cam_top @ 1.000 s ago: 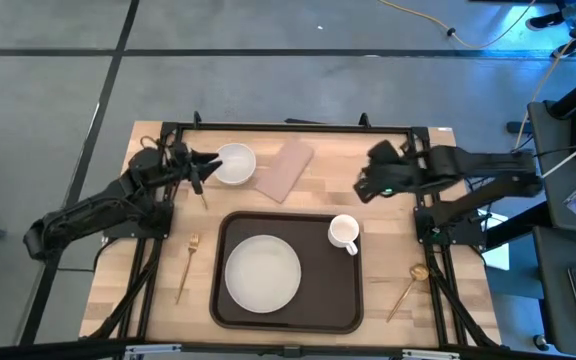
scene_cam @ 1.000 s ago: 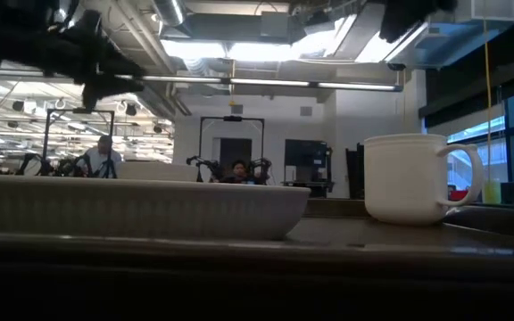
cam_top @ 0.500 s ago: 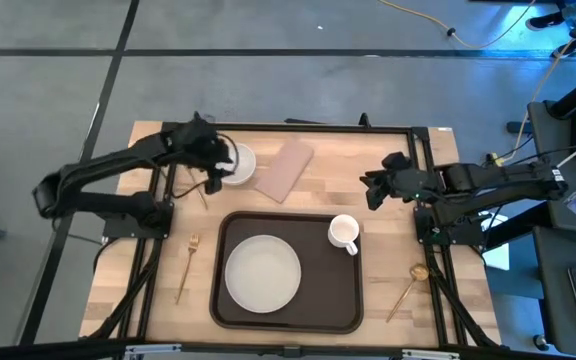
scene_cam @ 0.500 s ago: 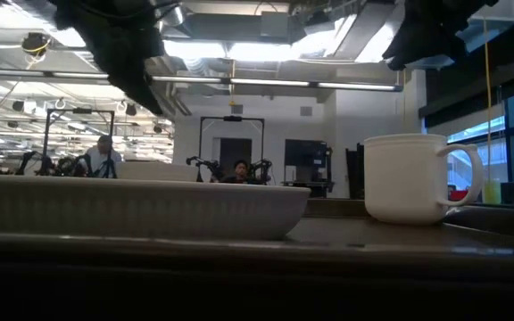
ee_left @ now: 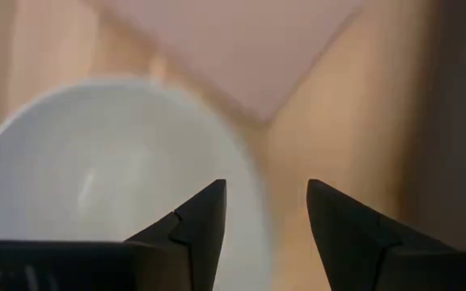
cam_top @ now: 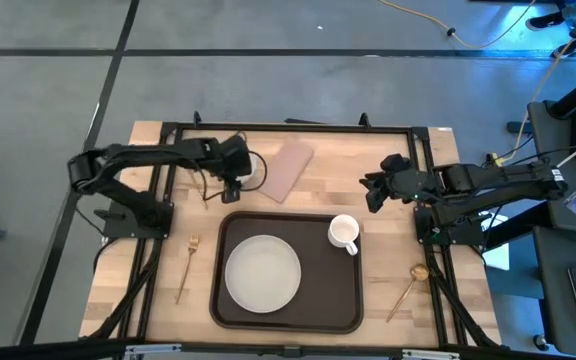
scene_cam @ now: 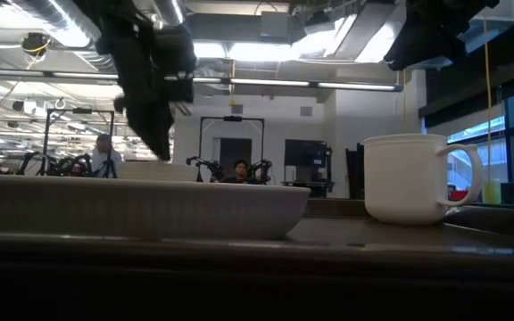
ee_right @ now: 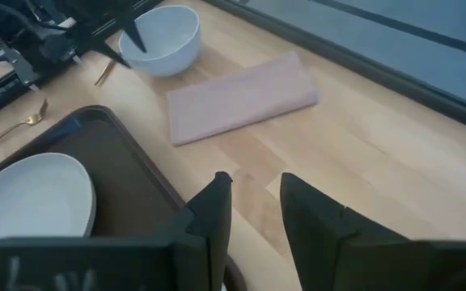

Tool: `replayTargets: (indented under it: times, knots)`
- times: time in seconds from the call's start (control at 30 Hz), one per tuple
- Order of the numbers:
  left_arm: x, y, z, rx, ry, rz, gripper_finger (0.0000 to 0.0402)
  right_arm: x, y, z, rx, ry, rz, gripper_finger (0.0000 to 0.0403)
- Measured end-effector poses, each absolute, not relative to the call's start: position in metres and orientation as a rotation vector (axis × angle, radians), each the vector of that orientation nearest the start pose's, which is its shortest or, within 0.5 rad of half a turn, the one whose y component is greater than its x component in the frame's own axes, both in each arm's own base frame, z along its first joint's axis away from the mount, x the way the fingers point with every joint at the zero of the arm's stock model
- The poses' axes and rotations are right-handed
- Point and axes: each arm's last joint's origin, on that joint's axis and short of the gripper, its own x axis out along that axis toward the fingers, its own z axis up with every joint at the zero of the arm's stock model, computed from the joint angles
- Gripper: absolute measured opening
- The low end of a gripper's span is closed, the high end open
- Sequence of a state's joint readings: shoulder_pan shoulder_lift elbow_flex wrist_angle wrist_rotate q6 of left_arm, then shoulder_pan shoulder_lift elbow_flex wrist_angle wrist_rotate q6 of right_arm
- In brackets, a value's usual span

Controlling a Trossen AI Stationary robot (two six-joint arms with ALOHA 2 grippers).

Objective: Set up tray
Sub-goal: Put the white bowl on top of the white plate on the brown serving tray

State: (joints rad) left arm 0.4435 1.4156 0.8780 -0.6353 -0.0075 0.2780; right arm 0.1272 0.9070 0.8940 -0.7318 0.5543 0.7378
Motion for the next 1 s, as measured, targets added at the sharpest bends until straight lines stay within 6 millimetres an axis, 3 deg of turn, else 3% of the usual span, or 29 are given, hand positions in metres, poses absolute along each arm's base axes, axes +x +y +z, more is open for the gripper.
replayTargets:
  times: [0.3, 0.7, 0.83, 1.0]
  knots:
    - [0.239, 0.117, 0.178, 0.027, 1.315, 0.306, 0.0156, 0.172, 0.006, 0.306, 0.425, 0.501, -0.655, 0.011]
    - [0.239, 0.116, 0.179, 0.06, 1.323, 0.282, 0.0009, 0.172, 0.006, 0.306, 0.403, 0.507, -0.652, 0.011]
    - [0.238, 0.111, 0.196, 0.035, 1.288, 0.28, 0.0005, 0.172, 0.006, 0.307, 0.403, 0.506, -0.653, 0.011]
    - [0.24, 0.096, 0.249, 0.07, 1.169, 0.259, 0.0005, 0.171, 0.004, 0.308, 0.376, 0.469, -0.715, 0.011]
